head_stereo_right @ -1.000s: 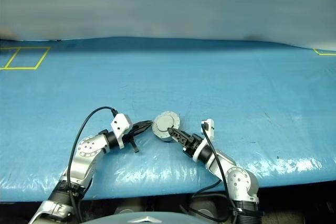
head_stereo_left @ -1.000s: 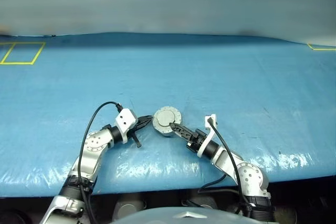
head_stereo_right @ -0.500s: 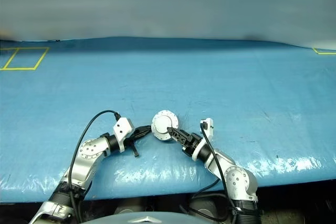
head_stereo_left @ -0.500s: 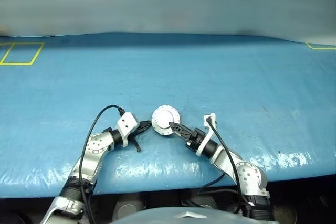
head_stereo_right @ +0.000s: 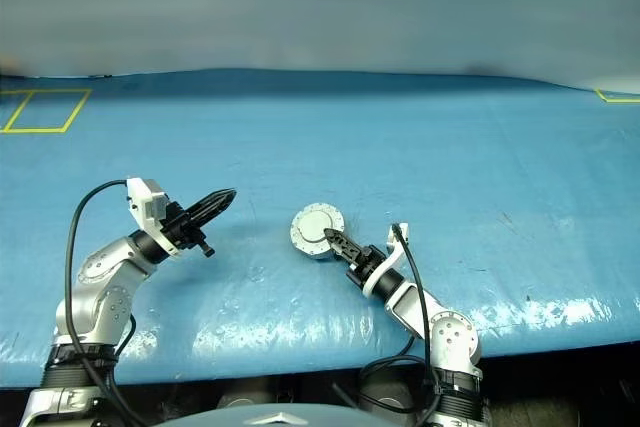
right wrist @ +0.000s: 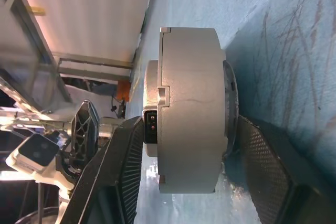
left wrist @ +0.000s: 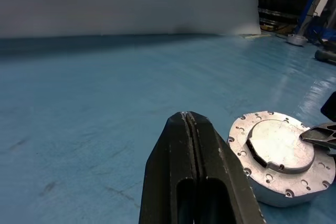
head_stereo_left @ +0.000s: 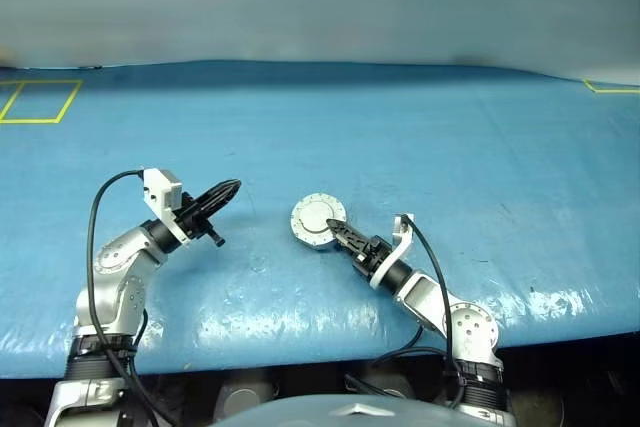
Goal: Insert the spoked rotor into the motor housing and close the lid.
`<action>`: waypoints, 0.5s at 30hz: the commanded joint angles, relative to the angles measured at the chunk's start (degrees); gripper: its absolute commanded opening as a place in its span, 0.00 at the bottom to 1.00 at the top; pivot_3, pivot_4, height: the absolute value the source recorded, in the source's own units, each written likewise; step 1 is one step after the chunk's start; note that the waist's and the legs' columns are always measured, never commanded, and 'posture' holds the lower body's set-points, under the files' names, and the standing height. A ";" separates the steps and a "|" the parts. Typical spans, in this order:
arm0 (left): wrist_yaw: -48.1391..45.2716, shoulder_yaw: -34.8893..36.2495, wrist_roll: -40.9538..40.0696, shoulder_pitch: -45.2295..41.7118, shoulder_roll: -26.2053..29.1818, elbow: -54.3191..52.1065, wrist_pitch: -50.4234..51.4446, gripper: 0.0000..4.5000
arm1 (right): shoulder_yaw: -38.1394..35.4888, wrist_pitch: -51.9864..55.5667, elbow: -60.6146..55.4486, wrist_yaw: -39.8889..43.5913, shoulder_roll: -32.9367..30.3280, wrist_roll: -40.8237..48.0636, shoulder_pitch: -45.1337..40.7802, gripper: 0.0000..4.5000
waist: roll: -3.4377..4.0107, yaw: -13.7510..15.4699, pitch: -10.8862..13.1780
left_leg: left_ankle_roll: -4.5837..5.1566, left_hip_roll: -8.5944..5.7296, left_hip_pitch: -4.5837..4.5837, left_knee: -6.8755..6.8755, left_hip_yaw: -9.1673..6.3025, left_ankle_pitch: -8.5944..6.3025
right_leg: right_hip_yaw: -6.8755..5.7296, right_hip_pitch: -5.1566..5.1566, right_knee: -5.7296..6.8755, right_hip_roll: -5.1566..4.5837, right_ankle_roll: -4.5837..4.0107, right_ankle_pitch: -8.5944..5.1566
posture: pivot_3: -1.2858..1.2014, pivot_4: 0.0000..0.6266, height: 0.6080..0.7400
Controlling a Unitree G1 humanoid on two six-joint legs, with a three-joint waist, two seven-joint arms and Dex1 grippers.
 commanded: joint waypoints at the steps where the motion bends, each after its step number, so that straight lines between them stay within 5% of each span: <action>1: 0.42 0.00 -4.52 1.77 -0.42 -6.18 5.41 0.00 | 0.54 1.06 -3.15 0.26 2.59 6.40 -3.13 0.52 | 0.02 -0.09 0.05 | 0.00 0.00 -0.01 0.00 0.01 0.00 | 0.02 -0.02 0.00 0.00 0.01 0.00 | 0.52 0.24 1.00; 7: 2.80 3.39 -16.32 4.24 -4.33 -11.01 13.65 0.04 | 0.82 0.00 -3.49 -0.54 3.80 10.77 -5.80 0.52 | 0.01 -0.26 0.13 | -0.03 0.03 0.01 -0.02 -0.02 0.02 | 0.04 -0.01 0.02 0.08 0.04 0.01 | 0.52 0.24 1.00; 15: 7.91 10.28 -32.99 8.12 -8.48 -10.27 22.90 0.58 | 2.75 -0.68 -4.96 -2.41 3.72 16.45 -8.29 0.52 | -0.02 -0.64 0.16 | -0.02 0.00 0.02 -0.01 -0.03 0.01 | 0.07 0.00 0.03 0.09 0.31 0.16 | 0.52 0.24 1.00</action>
